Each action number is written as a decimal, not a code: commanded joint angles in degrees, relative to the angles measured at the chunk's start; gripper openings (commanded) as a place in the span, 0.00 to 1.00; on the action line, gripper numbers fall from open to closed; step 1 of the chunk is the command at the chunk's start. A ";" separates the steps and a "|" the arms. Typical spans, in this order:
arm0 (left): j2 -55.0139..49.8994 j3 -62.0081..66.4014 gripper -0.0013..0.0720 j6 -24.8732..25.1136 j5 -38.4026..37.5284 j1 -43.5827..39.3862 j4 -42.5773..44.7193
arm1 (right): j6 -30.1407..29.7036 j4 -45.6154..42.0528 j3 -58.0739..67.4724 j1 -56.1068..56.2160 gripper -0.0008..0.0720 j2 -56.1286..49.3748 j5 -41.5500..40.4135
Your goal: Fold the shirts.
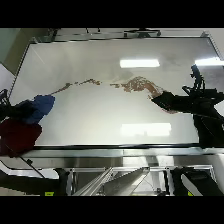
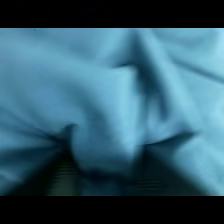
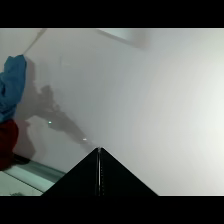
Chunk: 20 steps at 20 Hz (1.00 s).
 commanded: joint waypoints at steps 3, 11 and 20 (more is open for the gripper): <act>-3.48 13.46 0.02 -3.15 -17.49 -4.72 -0.22 | 0.00 0.02 -0.02 0.04 0.03 -0.02 -0.04; 13.22 20.87 0.02 -1.44 -26.32 -23.69 -28.09 | -0.02 0.00 -0.02 0.04 0.03 -0.04 -0.07; 20.26 2.67 0.02 -1.44 -16.46 -54.55 -27.76 | -1.99 -0.50 -0.07 0.02 0.03 -0.42 2.86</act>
